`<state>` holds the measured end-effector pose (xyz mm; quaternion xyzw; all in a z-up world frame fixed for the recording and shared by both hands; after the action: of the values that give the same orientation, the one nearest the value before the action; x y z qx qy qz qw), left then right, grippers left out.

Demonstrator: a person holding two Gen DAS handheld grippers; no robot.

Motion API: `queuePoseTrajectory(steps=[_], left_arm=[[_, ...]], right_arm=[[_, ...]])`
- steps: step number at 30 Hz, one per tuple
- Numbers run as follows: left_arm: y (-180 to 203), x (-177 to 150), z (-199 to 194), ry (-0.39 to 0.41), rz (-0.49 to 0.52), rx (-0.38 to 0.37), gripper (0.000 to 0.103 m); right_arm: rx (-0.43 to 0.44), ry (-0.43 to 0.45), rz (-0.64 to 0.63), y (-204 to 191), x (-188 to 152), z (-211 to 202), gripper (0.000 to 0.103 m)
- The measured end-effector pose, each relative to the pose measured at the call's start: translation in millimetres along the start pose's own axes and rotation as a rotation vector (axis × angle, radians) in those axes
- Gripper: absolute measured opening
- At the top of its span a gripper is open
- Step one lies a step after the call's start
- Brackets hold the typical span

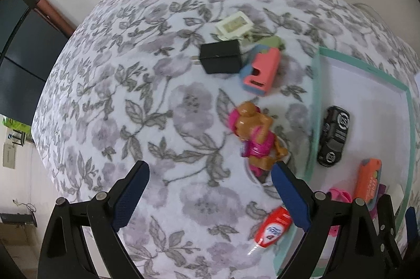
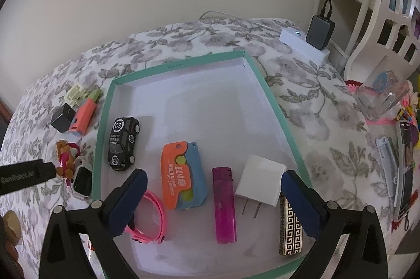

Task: Organize rigid objects
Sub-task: 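Move both tools back toward the pink dog figure and red bottle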

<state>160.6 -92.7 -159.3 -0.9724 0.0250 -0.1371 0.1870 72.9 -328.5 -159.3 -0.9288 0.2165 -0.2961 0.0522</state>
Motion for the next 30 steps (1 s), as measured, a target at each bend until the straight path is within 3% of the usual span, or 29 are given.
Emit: queuePoseTrajectory(steps=[6,11,16,20,23,30], left_arm=[[-30,7,4,0.011,-0.029,0.033,0.094],[-52,10,4,0.014,-0.059,0.027,0.094],[-69,6,10,0.008,-0.080,0.033,0.094],[-80,-4,19,0.024,-0.050,0.093,0.094],[-82,-16,32,0.004,-0.018,0.111,0.094],[-87,-33,49,-0.048,-0.037,0.061,0.094]], right_arm=[[0.039,0.015,-0.006,-16,6,-9,0.103],[0.104,0.011,-0.072,-54,5,-14,0.103],[0.211,-0.066,-0.122,-94,-13,-4,0.103],[0.251,-0.135,-0.116,-109,-29,7,0.102],[0.274,-0.178,-0.111,-119,-39,11,0.098],[0.310,-0.251,-0.149,-137,-58,14,0.083]])
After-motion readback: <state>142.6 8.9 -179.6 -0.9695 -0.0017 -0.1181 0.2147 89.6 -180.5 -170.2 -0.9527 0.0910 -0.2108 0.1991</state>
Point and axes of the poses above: each gripper's, at about its wrist camera, not at the fingertips, and z roughly the way its jaws point, y to its right, x to its top, the point moved 10 cm from there along z, roughly the way its jaws point, and after that the axes turned 11 degrees about x, right-handed, at the moved point
